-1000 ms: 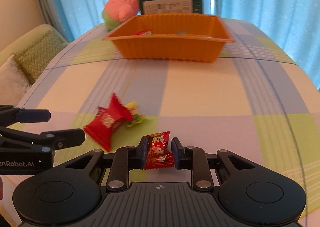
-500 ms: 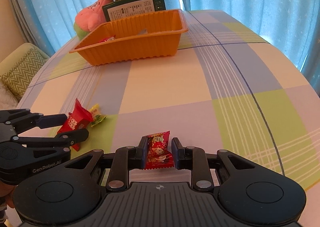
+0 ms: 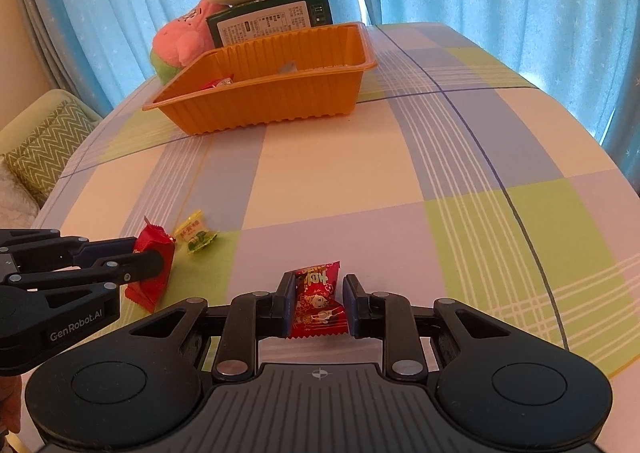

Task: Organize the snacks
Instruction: 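Grasp small red candy with right tool while left tool grasps large red packet, then carry the red packet and red candy over the orange basket, then open left tool over basket while right tool releases the red candy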

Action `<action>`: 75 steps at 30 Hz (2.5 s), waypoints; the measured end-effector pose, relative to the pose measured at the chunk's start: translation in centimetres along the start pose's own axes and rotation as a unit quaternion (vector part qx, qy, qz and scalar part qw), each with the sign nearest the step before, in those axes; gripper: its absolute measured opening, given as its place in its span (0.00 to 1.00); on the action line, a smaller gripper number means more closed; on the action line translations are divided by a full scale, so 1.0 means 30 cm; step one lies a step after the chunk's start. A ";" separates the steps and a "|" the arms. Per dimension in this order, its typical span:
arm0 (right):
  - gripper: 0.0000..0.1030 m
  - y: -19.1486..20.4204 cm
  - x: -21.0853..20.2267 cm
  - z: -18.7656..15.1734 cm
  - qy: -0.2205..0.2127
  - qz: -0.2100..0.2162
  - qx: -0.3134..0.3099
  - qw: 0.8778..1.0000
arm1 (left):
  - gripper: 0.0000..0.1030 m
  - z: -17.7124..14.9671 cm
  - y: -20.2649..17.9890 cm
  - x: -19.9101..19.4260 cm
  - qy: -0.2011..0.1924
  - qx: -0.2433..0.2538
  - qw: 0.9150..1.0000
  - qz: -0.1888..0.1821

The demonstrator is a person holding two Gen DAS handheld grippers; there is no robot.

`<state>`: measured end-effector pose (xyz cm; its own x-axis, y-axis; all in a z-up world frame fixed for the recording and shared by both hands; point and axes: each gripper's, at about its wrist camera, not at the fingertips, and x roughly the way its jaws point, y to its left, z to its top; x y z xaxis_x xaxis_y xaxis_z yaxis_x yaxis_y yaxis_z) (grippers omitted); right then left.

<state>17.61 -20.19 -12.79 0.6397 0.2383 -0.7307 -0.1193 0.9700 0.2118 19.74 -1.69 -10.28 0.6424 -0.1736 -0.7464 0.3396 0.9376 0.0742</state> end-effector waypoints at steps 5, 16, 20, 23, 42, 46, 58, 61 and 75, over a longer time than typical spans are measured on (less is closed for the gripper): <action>0.25 0.005 -0.003 0.000 0.000 0.001 0.000 1.000 | 0.19 -0.013 -0.013 0.024 0.016 0.014 1.000 0.001; 0.25 0.002 -0.005 0.005 -0.005 0.003 0.005 1.000 | 0.23 -0.024 -0.014 0.042 0.022 0.000 1.000 -0.002; 0.25 0.006 -0.020 0.011 -0.012 0.006 0.004 1.000 | 0.22 -0.020 -0.002 -0.003 0.011 -0.040 0.999 -0.005; 0.25 0.013 -0.038 0.020 -0.019 0.008 0.002 1.000 | 0.22 -0.004 0.009 -0.035 0.002 -0.059 0.998 -0.002; 0.25 0.045 -0.120 0.249 -0.080 0.024 -0.024 0.996 | 0.22 0.255 0.101 -0.097 -0.042 -0.111 0.993 -0.020; 0.25 0.049 -0.100 0.326 -0.088 0.029 -0.031 0.995 | 0.22 0.326 0.131 -0.072 -0.045 -0.114 0.992 -0.021; 0.25 0.029 0.023 0.559 -0.089 0.039 -0.020 0.995 | 0.22 0.508 0.258 0.043 -0.045 -0.125 0.991 -0.009; 0.25 0.029 0.059 0.616 -0.089 0.041 -0.017 0.995 | 0.22 0.550 0.287 0.071 -0.049 -0.126 0.991 -0.005; 0.25 0.004 0.216 0.727 -0.063 0.035 0.007 0.997 | 0.22 0.643 0.410 0.220 -0.033 -0.154 0.988 -0.006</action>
<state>38.29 -19.60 -3.34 0.7206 0.2959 -0.6271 -0.1560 0.9504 0.2692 41.40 2.88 -1.53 0.6867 -0.1958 -0.7001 0.1298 0.9806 -0.1470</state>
